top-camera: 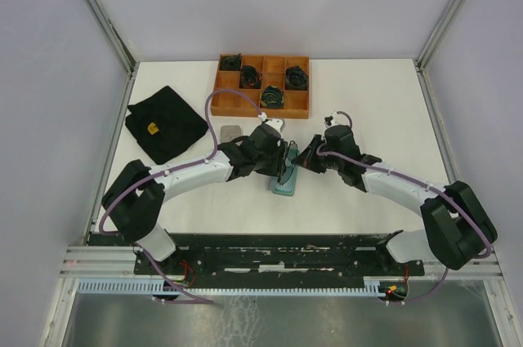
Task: Organize the sunglasses
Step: Place the sunglasses in the sunglasses case.
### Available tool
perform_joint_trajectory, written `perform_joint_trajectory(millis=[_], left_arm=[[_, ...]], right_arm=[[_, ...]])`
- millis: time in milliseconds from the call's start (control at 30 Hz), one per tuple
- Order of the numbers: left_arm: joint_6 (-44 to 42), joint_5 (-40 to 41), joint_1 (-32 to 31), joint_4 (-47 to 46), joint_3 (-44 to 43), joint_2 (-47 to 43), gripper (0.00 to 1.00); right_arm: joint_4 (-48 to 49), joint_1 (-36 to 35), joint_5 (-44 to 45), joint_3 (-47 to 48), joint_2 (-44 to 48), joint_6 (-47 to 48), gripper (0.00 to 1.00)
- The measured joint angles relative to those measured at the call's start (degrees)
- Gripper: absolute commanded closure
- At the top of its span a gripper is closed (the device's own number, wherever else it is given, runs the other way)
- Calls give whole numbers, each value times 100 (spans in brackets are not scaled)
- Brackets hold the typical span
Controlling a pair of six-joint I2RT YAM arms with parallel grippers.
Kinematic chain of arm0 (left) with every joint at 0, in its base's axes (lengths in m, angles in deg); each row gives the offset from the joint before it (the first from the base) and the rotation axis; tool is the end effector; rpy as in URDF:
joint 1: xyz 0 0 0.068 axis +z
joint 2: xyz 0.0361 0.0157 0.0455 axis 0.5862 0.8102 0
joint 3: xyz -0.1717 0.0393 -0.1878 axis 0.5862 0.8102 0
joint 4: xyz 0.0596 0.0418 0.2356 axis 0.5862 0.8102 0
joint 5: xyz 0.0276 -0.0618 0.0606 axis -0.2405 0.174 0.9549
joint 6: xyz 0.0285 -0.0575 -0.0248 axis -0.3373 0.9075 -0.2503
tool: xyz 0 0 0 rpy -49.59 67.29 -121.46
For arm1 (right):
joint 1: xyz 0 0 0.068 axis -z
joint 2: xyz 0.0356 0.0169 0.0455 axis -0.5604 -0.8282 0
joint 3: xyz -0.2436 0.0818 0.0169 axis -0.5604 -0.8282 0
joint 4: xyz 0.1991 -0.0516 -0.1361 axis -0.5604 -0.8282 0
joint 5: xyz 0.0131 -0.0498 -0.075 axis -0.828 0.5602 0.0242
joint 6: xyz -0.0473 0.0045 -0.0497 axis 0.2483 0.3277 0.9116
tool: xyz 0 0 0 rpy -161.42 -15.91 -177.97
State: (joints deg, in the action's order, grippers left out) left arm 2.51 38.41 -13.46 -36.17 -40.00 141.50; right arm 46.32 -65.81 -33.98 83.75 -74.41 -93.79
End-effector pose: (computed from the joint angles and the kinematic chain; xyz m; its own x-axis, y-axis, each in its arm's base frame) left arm 0.2274 -0.2561 0.1950 -0.7725 0.1438 -0.6185 0.3769 0.8877 -0.2644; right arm 0.2397 0.1594 0.1785 -0.8049 0.4556 -0.3802 0.0475 0.6881 0.7241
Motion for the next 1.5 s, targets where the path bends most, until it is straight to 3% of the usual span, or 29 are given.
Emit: perform_joint_trajectory(millis=[333,1067,1500], left_arm=[[0,0,-4,2,0,-55,43],[-2,24,-2,52,0,-55,43],[-4,0,-2,68,0,-402,30]], right_arm=[[-699,221,-304,267,-22,579,100],[-411,348,-927,444,-979,767,100],[-44,579,-929,229,-354,354,100]])
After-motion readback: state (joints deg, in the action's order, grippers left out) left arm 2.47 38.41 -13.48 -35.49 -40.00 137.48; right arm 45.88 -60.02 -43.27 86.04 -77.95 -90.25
